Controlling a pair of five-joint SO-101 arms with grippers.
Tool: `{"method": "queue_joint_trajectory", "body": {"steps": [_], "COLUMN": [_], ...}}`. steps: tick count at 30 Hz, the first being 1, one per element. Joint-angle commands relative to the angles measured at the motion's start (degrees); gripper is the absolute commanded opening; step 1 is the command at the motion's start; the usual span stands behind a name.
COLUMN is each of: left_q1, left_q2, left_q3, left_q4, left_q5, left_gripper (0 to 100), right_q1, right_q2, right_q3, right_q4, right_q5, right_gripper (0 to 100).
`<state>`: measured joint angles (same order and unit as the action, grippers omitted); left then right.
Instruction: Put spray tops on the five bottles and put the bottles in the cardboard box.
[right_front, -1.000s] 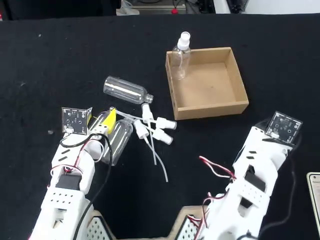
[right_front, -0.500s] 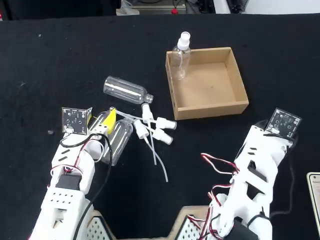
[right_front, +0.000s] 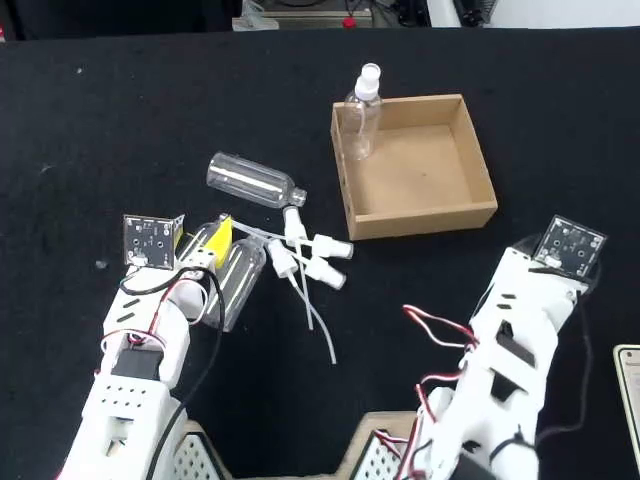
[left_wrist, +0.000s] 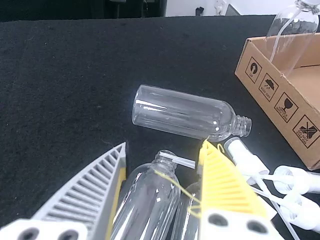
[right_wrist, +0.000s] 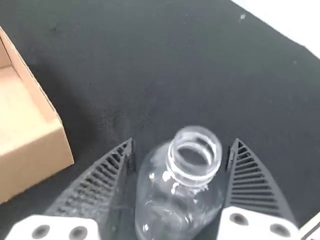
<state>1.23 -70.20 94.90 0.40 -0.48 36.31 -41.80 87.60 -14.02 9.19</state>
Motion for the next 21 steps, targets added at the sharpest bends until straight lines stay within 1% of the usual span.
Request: {"method": "queue_joint_trajectory", "body": {"steps": [1, 4, 9, 17, 21], "left_q1": [0.75, 0.75, 0.75, 0.75, 0.75], "left_q2": [-0.53, -0.53, -0.44, -0.44, -0.44], "left_q3": [-0.57, -0.57, -0.57, -0.57, -0.57], "left_q4": [-1.23, -1.23, -1.23, -1.23, -1.23], "left_q5": [-0.44, -0.53, -0.62, -0.62, -0.62], "left_gripper": [23, 23, 23, 23, 23], "right_q1": [-1.14, -2.37, -2.55, -2.37, -2.29], "right_q2": [-6.11, -7.69, -4.79, 4.7, 6.99], "right_q3": [-0.4, -0.22, -0.48, -0.4, -0.31], "right_q4": [4.75, 6.68, 6.15, -2.37, -5.54], "right_q5": [-0.26, -0.09, -0.09, -0.18, -0.35], "right_gripper": [27.0, 27.0, 27.0, 27.0, 27.0]}}
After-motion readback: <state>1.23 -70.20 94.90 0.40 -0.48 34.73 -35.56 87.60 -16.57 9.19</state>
